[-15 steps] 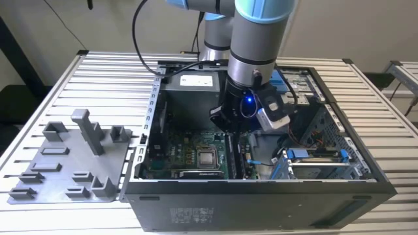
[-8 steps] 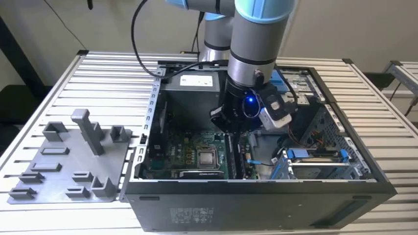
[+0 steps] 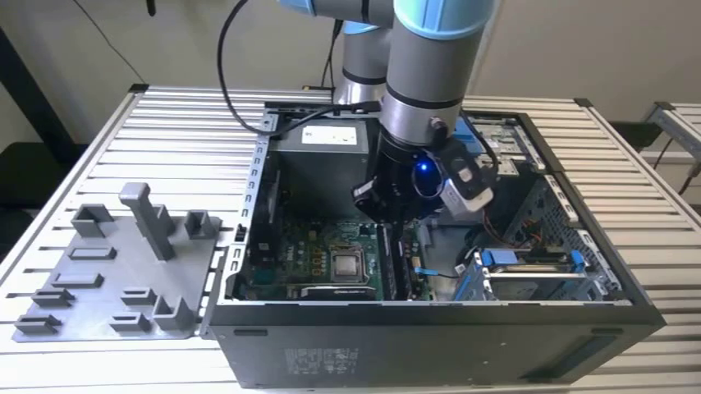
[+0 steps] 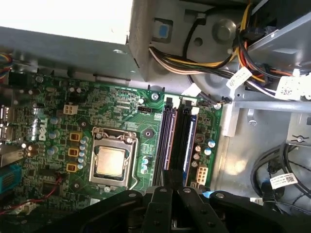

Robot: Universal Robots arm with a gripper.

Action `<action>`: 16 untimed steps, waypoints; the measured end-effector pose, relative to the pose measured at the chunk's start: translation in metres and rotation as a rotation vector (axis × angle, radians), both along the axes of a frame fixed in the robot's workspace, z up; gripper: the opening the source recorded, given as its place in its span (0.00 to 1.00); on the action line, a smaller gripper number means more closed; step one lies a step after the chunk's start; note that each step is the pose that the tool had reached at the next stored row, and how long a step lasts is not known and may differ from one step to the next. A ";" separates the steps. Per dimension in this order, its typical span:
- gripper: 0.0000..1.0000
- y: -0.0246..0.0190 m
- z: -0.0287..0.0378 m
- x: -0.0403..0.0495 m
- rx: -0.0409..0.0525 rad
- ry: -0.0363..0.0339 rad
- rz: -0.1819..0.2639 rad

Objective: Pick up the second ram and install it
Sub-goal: 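Press down the second ram until it locks into place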

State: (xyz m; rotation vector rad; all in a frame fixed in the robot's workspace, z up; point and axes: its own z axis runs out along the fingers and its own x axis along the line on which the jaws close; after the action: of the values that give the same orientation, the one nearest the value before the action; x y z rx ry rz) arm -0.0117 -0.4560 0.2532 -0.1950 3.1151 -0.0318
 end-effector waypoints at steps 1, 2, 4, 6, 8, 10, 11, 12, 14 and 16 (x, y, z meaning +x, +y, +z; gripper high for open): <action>0.11 0.0000 0.0000 0.0000 0.0000 0.0000 0.011; 0.11 0.0000 0.0000 0.0000 0.0001 0.0000 0.021; 0.11 0.0000 0.0000 0.0000 0.0001 -0.0001 0.041; 0.11 0.0000 -0.0001 0.0000 0.0002 -0.0001 0.062; 0.11 0.0000 -0.0001 0.0000 0.0002 -0.0002 0.082; 0.11 0.0000 -0.0001 0.0000 0.0002 -0.0002 0.102; 0.11 0.0000 0.0000 0.0000 0.0001 -0.0002 0.112; 0.11 0.0000 -0.0001 0.0000 0.0001 -0.0002 0.122; 0.11 0.0000 0.0000 0.0000 0.0001 -0.0002 0.141; 0.11 0.0000 0.0000 0.0000 0.0001 -0.0003 0.158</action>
State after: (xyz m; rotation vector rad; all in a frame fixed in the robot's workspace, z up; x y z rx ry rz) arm -0.0117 -0.4560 0.2532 -0.4399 3.0883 -0.0291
